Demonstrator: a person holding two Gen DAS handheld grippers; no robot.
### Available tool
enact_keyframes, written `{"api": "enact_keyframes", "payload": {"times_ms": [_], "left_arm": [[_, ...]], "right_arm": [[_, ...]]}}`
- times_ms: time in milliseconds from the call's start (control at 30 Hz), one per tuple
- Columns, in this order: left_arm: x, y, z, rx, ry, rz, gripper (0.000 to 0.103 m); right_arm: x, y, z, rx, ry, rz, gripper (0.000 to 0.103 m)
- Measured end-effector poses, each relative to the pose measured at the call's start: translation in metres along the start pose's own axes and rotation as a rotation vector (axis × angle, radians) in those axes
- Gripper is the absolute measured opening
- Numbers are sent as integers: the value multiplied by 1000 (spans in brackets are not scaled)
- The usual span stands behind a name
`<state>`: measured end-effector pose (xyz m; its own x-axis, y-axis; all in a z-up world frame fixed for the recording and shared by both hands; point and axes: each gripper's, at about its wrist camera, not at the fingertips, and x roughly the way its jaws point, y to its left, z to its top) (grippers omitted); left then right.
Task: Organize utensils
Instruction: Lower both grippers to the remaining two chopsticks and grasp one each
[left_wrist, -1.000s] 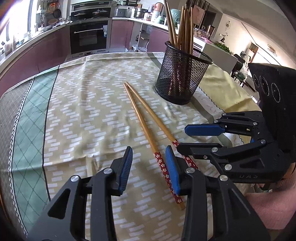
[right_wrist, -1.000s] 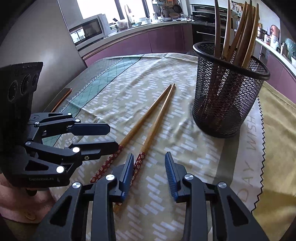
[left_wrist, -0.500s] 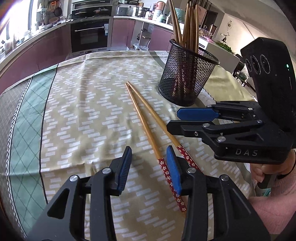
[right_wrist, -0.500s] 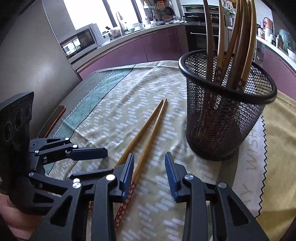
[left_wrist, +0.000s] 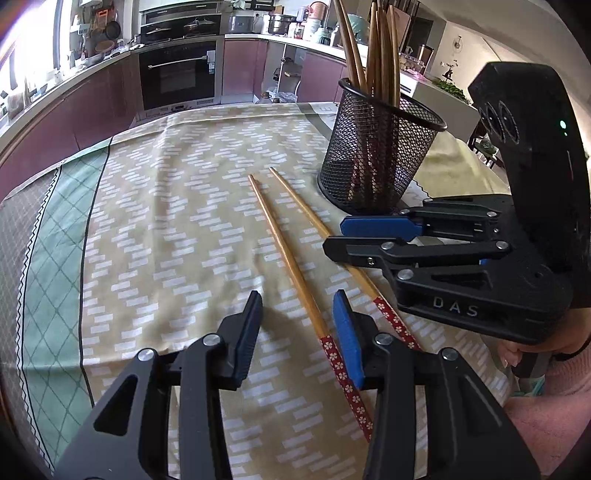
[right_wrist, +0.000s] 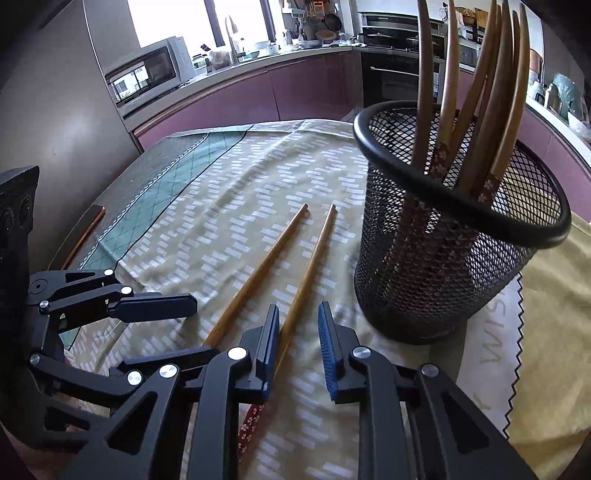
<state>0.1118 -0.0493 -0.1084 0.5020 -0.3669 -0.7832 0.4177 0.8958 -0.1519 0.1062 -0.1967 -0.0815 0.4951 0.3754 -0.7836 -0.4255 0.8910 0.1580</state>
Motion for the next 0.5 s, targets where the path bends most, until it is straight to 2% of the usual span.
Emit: {"api": "enact_keyframes", "payload": {"times_ms": [300, 500], "left_arm": [[19, 10, 25, -17, 17, 35, 29], [30, 9, 37, 8, 29, 76, 23]], "right_arm": [[-1, -7, -1, 15, 5, 14, 19], [-2, -9, 0, 15, 3, 11, 19]]}}
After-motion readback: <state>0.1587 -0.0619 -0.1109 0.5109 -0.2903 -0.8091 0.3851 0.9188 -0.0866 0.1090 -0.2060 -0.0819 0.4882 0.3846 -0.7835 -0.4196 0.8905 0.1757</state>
